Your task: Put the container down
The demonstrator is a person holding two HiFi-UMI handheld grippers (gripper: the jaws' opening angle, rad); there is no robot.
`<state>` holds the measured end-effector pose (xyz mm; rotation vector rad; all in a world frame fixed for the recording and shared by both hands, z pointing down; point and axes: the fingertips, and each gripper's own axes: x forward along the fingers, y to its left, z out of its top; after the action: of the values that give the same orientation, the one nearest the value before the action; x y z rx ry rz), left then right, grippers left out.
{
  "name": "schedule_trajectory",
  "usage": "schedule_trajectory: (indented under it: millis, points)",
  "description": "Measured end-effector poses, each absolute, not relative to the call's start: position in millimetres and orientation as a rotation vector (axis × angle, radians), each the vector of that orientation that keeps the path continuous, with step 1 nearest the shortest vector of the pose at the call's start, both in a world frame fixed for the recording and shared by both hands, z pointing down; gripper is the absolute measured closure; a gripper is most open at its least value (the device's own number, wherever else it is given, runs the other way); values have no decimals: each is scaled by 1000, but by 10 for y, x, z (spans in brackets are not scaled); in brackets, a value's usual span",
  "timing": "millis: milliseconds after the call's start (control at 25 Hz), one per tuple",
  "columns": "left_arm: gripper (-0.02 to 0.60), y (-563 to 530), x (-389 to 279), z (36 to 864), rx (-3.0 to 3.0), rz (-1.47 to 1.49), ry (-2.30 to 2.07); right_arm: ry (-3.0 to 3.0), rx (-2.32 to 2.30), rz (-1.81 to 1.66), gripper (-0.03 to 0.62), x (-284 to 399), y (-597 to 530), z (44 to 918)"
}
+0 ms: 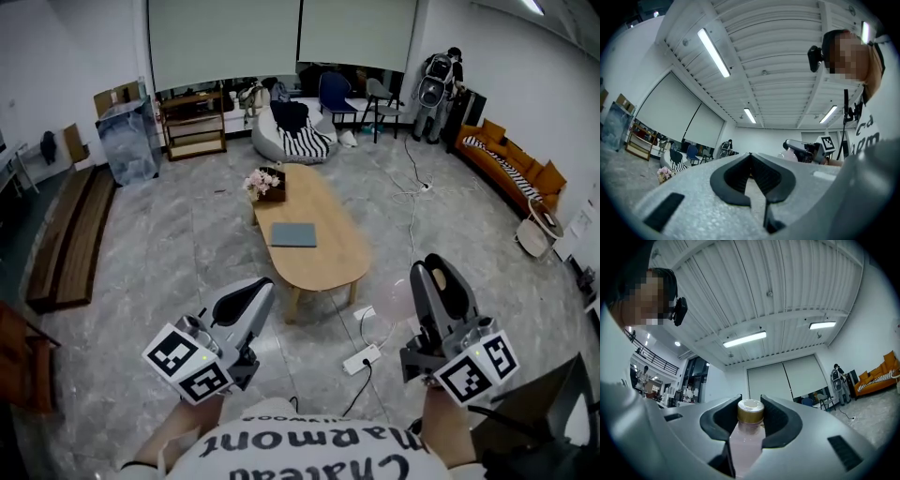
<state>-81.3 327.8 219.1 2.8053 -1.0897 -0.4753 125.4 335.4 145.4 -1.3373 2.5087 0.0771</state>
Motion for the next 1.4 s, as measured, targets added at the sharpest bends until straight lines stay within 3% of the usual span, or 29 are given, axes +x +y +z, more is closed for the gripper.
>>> schedule_trajectory:
  millis: [480,1000,1400]
  points:
    - [568,2206,-743,2366,2799,-381,-984,2499,-1417,-9,468,1238,2280,1675]
    - [568,334,-1201,2093,2870,-400,-845,2419,-1525,49,469,734,698,1455]
    - [566,-406,-1426,2058,2895,-419,-764,2373,-1584,108,469,490,51,1406]
